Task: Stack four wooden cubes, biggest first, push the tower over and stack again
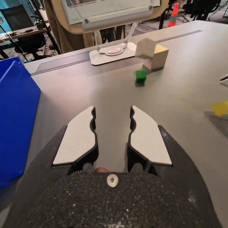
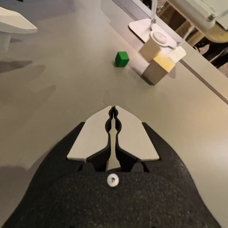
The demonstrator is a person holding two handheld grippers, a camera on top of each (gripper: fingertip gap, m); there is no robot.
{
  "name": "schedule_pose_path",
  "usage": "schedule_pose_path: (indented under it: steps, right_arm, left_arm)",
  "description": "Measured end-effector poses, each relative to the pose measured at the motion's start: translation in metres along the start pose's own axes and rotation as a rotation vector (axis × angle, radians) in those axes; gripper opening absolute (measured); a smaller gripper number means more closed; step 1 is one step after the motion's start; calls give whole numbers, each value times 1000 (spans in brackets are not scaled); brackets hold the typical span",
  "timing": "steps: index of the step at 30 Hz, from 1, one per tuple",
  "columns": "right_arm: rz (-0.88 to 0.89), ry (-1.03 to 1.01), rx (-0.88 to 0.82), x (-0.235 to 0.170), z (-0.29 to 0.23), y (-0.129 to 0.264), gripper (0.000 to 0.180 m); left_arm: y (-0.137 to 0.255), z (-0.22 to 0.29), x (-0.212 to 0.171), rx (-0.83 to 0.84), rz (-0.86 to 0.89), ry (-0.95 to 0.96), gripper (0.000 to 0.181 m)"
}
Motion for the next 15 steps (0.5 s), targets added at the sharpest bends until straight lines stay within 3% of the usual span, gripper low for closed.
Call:
schedule_pose_path:
  steps: [4, 6, 8, 15]
  right_arm:
    - [189, -268, -52, -18, 4, 16, 2]
    - [270, -300, -116, -24, 5, 24, 13]
    - [370, -265, -243, -23, 8, 35, 10]
    - [346, -280, -203, -25, 12, 30, 11]
  left_arm:
    - [-3, 1, -1, -1, -24, -11, 54]
    - [-5, 2, -2, -4, -43, -8, 55]
    - [-7, 3, -2, -6, -47, -8, 56]
    - [-8, 6, -1, -9, -40, -21, 55]
Point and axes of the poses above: each gripper's, where its closed fingertips meet, y back along the fingers, x out of its top, z = x × y across the jaws, the point moved 8 cm from there along y, back along the fingers, and after that the axes turned 12 degrees about y, right-handed, at the moved point
